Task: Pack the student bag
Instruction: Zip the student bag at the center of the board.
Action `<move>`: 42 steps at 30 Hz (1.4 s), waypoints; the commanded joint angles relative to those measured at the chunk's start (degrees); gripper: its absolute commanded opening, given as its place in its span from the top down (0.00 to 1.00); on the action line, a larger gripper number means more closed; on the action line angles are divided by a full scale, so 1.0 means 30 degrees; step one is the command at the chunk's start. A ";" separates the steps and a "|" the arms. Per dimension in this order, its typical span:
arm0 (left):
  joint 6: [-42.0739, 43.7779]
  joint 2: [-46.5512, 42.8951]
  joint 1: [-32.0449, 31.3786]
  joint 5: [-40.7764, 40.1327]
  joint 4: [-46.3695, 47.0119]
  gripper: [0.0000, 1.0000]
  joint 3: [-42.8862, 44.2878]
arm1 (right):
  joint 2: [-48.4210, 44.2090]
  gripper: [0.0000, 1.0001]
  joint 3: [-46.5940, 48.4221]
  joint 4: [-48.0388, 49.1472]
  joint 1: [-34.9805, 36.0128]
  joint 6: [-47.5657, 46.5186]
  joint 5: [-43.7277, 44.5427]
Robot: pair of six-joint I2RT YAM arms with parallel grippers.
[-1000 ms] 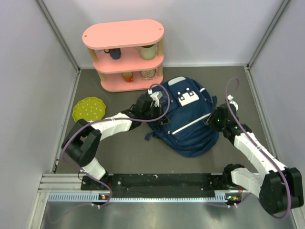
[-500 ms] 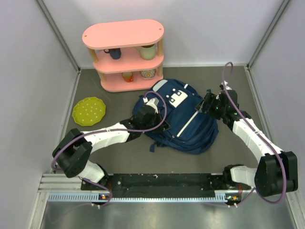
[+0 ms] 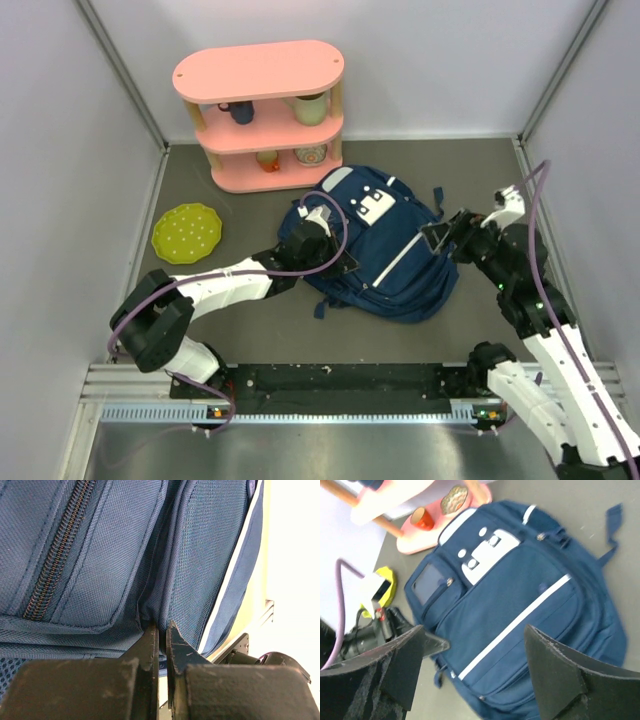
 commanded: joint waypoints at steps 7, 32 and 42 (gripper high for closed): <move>-0.0482 -0.0638 -0.0328 0.1033 0.2718 1.00 0.0429 | -0.0484 0.30 -0.2956 -0.1338 1.3434 0.6885 0.9773; -0.0629 -0.1019 -0.0181 0.1940 0.3656 1.00 -0.0508 | 0.8514 0.63 -0.1112 -0.0137 1.9598 1.2398 1.7082; -0.0599 -0.1019 -0.0152 0.2175 0.3597 1.00 -0.0479 | 1.0358 0.64 -0.0791 0.0128 1.9598 1.2370 1.7898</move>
